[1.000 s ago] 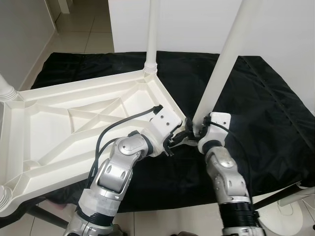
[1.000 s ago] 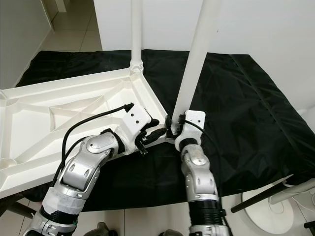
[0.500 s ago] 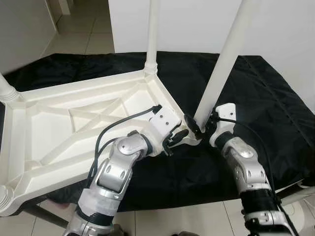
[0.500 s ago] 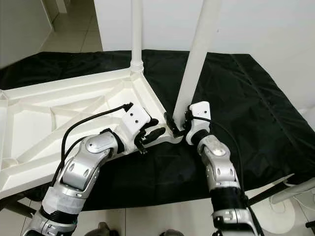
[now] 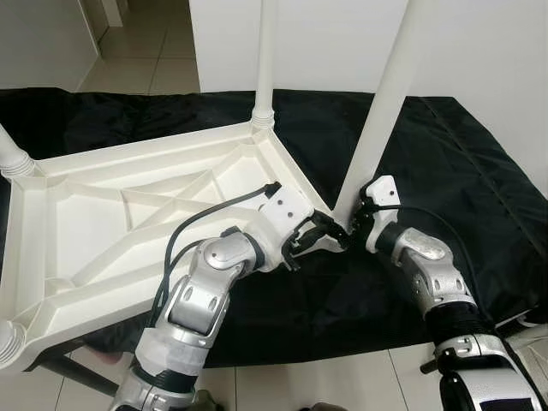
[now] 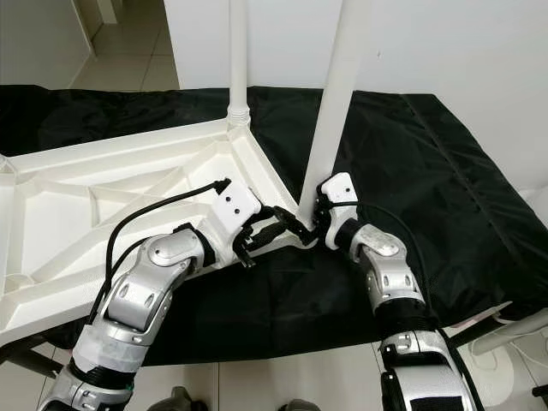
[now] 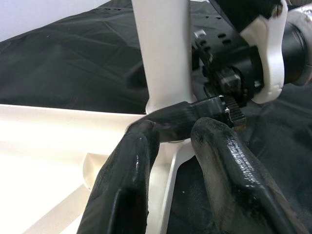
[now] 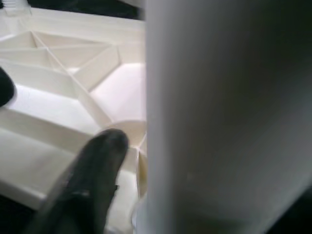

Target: Building children table

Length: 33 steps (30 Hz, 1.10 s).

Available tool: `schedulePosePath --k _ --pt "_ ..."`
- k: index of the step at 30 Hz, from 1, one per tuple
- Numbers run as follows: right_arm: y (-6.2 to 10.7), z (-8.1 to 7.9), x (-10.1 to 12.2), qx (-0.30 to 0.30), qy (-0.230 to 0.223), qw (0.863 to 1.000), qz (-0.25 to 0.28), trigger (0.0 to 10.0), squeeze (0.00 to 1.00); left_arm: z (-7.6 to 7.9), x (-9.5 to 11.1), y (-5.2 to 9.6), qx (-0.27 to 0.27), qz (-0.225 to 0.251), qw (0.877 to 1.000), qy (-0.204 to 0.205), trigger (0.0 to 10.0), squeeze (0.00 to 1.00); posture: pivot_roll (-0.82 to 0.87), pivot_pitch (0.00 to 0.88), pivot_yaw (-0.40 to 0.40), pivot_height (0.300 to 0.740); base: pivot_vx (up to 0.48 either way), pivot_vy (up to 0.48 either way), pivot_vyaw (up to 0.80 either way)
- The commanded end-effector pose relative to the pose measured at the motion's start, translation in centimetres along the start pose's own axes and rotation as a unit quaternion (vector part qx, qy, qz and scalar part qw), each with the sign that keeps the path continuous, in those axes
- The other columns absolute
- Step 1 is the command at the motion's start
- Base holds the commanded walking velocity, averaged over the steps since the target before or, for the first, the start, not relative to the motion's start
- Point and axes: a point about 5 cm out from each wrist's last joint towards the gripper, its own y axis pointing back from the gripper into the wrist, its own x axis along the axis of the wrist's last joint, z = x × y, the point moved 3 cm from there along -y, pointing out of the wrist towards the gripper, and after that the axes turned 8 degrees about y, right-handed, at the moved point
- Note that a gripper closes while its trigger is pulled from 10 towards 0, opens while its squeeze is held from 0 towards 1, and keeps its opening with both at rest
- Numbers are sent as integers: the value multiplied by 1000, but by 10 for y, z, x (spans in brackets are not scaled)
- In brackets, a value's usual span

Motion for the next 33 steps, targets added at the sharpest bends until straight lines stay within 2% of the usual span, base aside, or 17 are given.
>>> schedulePosePath --k 1,13,14,15,16,19,20,23,25,27,28,30,32,33 --pt "-1 -2 -2 11 5 1000 -7 0 0 -9 -2 0 48 -3 999 -2 10000 0 -50 0 1 740 0 0 0" --pt "8 -1 -14 0 -20 1000 -8 0 0 -10 0 -1 46 -1 999 -4 10000 0 -63 0 18 740 0 0 0" --pt "9 -1 -15 -5 -25 1000 -5 4078 0 -10 0 -1 45 -2 999 -4 10000 0 -63 0 19 740 0 0 0" --pt "9 -1 -15 -5 -25 1000 -5 4078 0 -10 0 -1 45 -2 999 -4 10000 0 -63 0 19 740 0 0 0" --pt "9 -1 -15 -10 -29 1000 -1 10000 0 -10 0 -1 45 -1 999 -5 10000 0 -63 0 19 740 0 0 0" --pt "2 -5 -18 -65 -55 996 0 10000 0 -11 0 -2 45 -1 999 -4 10000 0 -62 0 19 740 0 0 0" --pt "2 -5 -18 -65 -55 996 0 10000 0 -11 0 -2 45 -1 999 -4 10000 0 -62 0 19 740 0 0 0" --pt "-3 -7 -19 -121 -69 990 -7 10000 0 -11 0 -1 46 0 999 -4 10000 0 -58 0 14 740 0 0 0" --pt "-3 -7 -19 -121 -69 990 -7 10000 0 -11 0 -1 46 0 999 -4 10000 0 -58 0 14 740 0 0 0" --pt "-6 -9 -17 -165 -77 983 -9 10000 0 -12 0 -1 48 0 999 -3 10000 0 -58 0 14 740 0 0 0" --pt "-6 -9 -17 -165 -77 983 -9 10000 0 -12 0 -1 48 0 999 -3 10000 0 -58 0 14 740 0 0 0" --pt "-6 -9 -20 -226 -117 967 -24 10000 0 -12 -1 -1 49 1 999 -2 10000 0 -53 0 10 740 0 0 0" --pt "-6 -9 -20 -226 -117 967 -24 10000 0 -12 -1 -1 49 1 999 -2 10000 0 -53 0 10 740 0 0 0" --pt "-5 -11 -23 -254 -128 958 -38 10000 0 -12 -1 -1 50 1 999 -1 10000 0 -53 0 8 740 0 0 0"
